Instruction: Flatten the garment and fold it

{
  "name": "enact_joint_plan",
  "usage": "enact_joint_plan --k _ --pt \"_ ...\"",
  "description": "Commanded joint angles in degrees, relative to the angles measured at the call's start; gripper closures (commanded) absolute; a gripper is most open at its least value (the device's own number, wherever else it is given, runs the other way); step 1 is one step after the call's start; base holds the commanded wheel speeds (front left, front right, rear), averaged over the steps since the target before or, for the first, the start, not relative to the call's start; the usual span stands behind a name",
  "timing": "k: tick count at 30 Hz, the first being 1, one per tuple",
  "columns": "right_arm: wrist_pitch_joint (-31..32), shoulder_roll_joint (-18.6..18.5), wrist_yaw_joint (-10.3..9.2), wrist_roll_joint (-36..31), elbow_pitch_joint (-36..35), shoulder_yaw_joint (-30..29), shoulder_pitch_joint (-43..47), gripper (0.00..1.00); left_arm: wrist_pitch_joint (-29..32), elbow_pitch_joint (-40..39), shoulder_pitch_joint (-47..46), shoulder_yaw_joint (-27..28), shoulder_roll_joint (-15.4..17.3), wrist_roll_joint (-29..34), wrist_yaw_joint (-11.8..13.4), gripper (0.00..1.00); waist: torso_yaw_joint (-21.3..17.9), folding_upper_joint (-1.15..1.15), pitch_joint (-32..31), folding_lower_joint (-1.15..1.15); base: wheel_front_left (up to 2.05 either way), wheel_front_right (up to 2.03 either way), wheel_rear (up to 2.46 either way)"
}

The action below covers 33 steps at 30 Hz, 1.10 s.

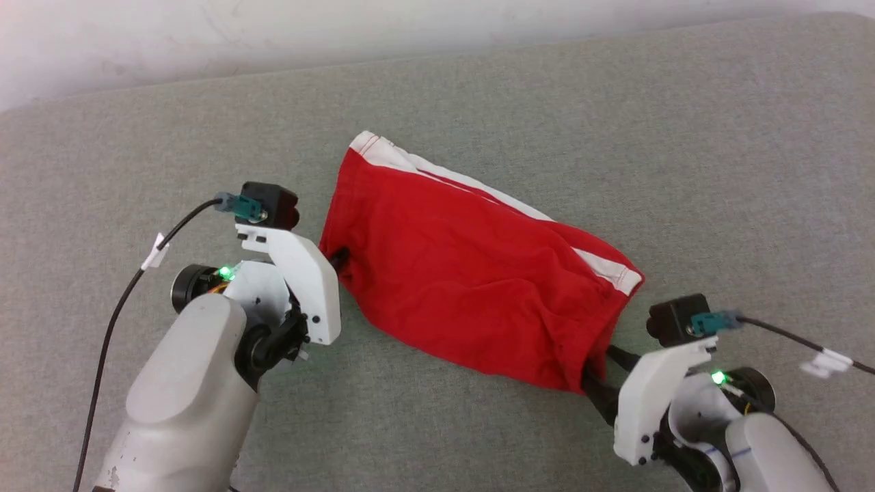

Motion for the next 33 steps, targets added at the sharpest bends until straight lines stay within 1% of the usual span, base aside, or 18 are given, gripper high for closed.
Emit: enact_joint_plan --k 1,2,4,5,7,10,16,21,24,27,30,32,33 --pt "0.9 0.2 -0.04 0.3 1.9 0.4 -1.0 0.0 -0.1 -0.5 1.0 -0.2 0.0 0.1 0.1 1.0 0.4 0.0 0.3 -0.01 0.0 0.0 0.0" --pt "1.5 0.1 -0.04 0.5 3.7 0.8 -1.6 0.45 -0.1 -0.8 1.2 -0.3 0.0 0.1 0.2 1.0 0.6 0.0 0.4 -0.01 0.0 0.0 0.0" --pt "3.3 0.2 -0.04 1.3 6.8 1.6 -2.4 0.93 -0.1 -1.3 1.6 -0.3 0.0 0.0 0.3 1.0 0.9 0.0 0.4 -0.01 0.0 0.0 0.0" --pt "4.2 0.1 -0.04 1.5 8.0 2.1 -2.7 1.0 -0.1 -1.6 1.8 -0.4 0.0 -0.1 0.3 1.0 1.0 0.0 0.4 -0.01 0.0 0.0 0.0" --pt "6.1 0.1 -0.04 2.5 9.7 2.8 -3.0 1.0 -0.2 -1.9 2.2 -0.4 0.1 -0.2 0.3 1.0 1.2 0.0 0.5 -0.01 0.0 0.0 0.0" --pt "6.8 -0.6 -0.04 3.3 10.1 3.3 -3.7 1.0 -0.4 -2.3 2.8 -0.5 0.3 -0.3 0.4 1.0 1.4 0.0 0.1 -0.01 0.0 0.0 0.0" --pt "3.7 -3.7 -0.04 4.0 5.8 2.2 -4.9 1.0 -4.8 -5.0 6.2 0.6 0.8 0.2 2.1 1.0 1.7 0.0 -3.0 -0.01 0.0 0.0 0.0" --pt "4.3 -6.6 -0.04 4.5 1.8 0.7 -2.9 1.0 -7.8 -10.4 14.0 1.4 1.3 0.1 5.0 1.0 2.9 0.0 -7.0 -0.01 0.0 0.0 0.0" --pt "5.5 -7.6 -0.04 5.1 0.5 -0.8 -0.9 1.0 -8.2 -14.5 19.8 1.6 1.6 0.0 7.4 1.0 3.9 0.0 -8.6 -0.01 0.0 0.0 0.0" --pt "6.5 -7.8 -0.04 5.7 0.0 -2.0 1.5 1.0 -8.2 -17.8 25.9 1.8 1.3 -0.8 10.0 1.0 5.1 0.0 -9.8 -0.01 0.0 0.0 0.0" --pt "6.5 -7.0 -0.04 6.1 -0.1 -2.7 3.8 1.0 -8.2 -19.3 31.4 1.6 -0.2 -2.1 12.0 1.0 6.0 0.0 -10.5 -0.01 0.0 0.0 0.0" --pt "5.0 -6.3 -0.04 5.9 0.4 -3.3 4.6 1.0 -8.7 -19.2 33.8 1.3 -1.6 -2.9 12.9 1.0 6.4 0.0 -10.5 -0.01 0.0 0.0 0.0" --pt "3.8 -6.1 -0.04 5.5 0.8 -3.7 4.9 0.81 -9.2 -18.8 34.5 1.3 -2.5 -3.4 13.2 0.82 6.5 0.0 -10.5 -0.01 0.0 0.0 0.0"
